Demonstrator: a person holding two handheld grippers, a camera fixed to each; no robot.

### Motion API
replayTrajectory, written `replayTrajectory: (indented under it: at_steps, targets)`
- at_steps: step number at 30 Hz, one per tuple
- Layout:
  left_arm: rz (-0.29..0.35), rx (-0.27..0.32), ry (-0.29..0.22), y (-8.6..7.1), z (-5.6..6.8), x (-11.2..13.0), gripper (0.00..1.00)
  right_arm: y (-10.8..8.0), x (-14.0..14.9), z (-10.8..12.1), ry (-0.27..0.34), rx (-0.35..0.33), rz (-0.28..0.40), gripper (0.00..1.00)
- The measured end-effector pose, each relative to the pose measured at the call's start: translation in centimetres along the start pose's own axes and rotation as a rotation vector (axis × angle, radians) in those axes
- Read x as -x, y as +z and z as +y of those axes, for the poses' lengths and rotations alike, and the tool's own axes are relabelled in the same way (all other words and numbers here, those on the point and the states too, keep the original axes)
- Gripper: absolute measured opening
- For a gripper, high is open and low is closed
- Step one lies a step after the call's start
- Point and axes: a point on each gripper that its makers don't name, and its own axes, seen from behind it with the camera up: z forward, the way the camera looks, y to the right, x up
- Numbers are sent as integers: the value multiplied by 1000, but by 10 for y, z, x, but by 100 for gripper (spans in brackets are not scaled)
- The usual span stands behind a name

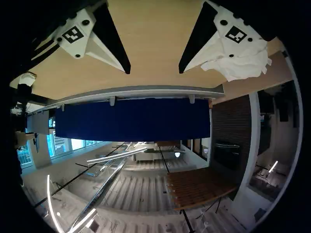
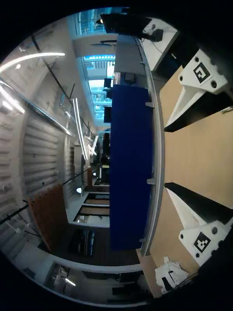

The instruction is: Fold towel

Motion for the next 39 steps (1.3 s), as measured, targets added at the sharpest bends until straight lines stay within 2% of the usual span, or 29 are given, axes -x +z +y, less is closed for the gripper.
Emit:
replayTrajectory:
  at_steps: [11, 17, 26, 39]
  targets:
    - [12, -18, -7, 0, -3, 34, 92, 4, 18, 4, 0, 1, 8, 100]
    - [9, -27, -13, -2, -8, 46, 92, 5, 23, -4, 4, -19, 9, 100]
    - [25, -34, -23, -2, -14, 44, 92, 5, 24, -10, 6, -27, 10, 100]
    - [27, -36, -22, -2, -9, 43, 91, 3, 21, -8, 9, -20, 14, 100]
